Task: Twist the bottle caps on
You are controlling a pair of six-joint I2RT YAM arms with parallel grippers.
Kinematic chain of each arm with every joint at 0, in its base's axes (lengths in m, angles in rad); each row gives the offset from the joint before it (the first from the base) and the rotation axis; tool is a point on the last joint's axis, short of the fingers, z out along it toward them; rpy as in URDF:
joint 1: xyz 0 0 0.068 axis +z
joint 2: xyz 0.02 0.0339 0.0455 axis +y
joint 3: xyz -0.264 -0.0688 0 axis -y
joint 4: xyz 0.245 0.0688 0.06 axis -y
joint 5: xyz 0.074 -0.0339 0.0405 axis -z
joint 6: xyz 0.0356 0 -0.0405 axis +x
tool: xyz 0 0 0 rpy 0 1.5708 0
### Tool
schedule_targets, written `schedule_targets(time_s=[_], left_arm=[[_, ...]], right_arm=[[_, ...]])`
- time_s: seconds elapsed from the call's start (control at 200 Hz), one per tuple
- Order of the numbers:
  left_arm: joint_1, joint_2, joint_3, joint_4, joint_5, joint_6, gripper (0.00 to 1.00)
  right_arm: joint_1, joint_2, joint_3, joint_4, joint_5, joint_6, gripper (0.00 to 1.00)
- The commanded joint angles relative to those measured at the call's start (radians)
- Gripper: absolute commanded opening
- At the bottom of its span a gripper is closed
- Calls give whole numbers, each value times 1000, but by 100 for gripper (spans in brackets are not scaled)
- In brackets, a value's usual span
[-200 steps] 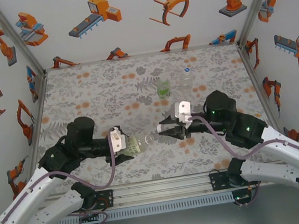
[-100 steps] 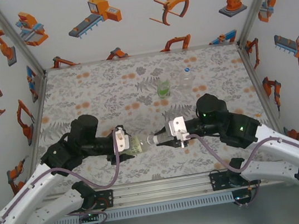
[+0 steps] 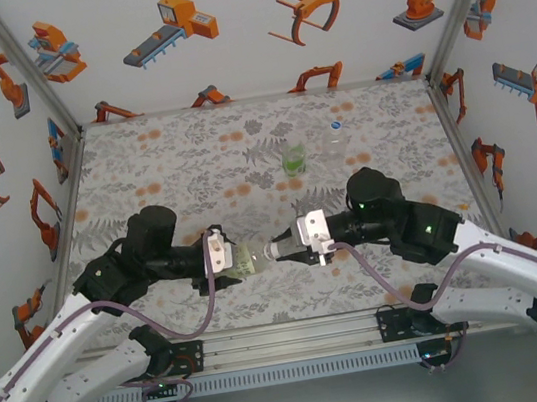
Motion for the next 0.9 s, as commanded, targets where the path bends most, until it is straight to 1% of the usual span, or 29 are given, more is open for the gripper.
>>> schedule_targets(time_s=[0.0,0.19,0.491,0.896], left_arm=[[-4,-6,23,-4,24,27,0],[-5,-8,18,-4,26,23,0],[-5,1,14,-7,44,13,0],[-5,12,28,-10,113,14,0]], right_arm=[[10,10,43,6,-2,-27,0],[25,34,79,-68,1,-76,0],[66,55,142,-190,59,-198,0],[92,69,167,-269,37,-352,0]])
